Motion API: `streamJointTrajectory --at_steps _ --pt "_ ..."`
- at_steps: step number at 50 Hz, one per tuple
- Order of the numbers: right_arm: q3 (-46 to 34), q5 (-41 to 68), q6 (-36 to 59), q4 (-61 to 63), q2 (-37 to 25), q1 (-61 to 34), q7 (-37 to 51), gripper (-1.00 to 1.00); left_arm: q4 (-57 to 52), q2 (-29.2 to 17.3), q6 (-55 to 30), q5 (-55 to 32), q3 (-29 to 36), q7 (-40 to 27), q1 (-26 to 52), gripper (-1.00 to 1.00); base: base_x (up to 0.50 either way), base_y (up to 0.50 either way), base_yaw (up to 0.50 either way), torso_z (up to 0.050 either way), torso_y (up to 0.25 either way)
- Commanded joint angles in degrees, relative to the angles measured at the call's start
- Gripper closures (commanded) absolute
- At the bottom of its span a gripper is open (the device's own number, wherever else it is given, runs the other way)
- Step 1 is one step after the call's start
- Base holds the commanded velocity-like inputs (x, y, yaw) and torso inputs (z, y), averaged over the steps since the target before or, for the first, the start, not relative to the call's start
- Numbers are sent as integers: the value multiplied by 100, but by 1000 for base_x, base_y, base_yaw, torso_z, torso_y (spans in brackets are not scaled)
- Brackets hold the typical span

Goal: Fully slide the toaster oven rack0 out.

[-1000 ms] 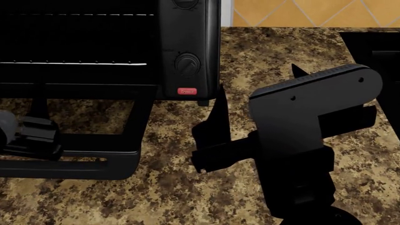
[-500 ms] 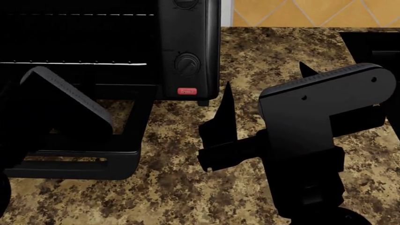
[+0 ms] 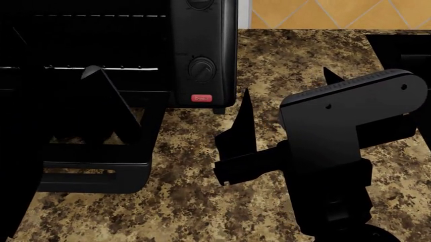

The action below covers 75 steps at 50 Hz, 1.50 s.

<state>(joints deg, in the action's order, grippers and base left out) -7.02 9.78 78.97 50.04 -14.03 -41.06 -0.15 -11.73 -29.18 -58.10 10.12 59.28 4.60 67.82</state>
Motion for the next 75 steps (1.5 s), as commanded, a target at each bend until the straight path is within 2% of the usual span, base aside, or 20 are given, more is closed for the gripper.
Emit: streamJointTrajectory --at_steps 1,12,21,22,32,41,48,70,71,75 --pt "-3 29 -47 -23 -17 30 14 -100 1126 242 405 73 453 97 275 -100 0 0 0 0 0" --pt "2 62 -81 -71 -42 44 12 -100 2515 684 1211 57 576 -90 398 -100 0 0 0 0 0" --pt "56 81 -201 -135 -78 132 2 -100 3199 915 1506 15 633 -84 487 -100 0 0 0 0 0" --pt "47 80 -198 -138 -76 126 9 -100 3157 905 1479 18 623 -94 479 100 0 0 0 0 0" --pt "28 105 -158 -107 -72 99 40 -100 2511 684 1193 56 569 -127 344 100 -10 2 8 -2 0" --pt "-18 126 -138 -105 -55 50 66 -100 696 75 234 345 641 -59 81 100 -14 5 12 -1 3" --pt "-27 148 -120 -83 -52 33 81 -100 -304 -243 -320 601 728 -86 -78 100 -16 5 11 -1 8" --pt "-49 205 -70 -65 -45 2 135 -100 -2926 -844 -1731 1405 1096 -28 -258 100 -18 5 14 -1 7" --pt "-44 206 -86 -74 -53 12 136 -100 -3160 -868 -1923 1541 1161 -55 -235 -100 -22 6 19 -10 10" --pt "-45 219 -82 -73 -45 9 147 -100 -3689 -959 -2372 1854 1586 -11 -171 -100 -11 3 14 0 5"
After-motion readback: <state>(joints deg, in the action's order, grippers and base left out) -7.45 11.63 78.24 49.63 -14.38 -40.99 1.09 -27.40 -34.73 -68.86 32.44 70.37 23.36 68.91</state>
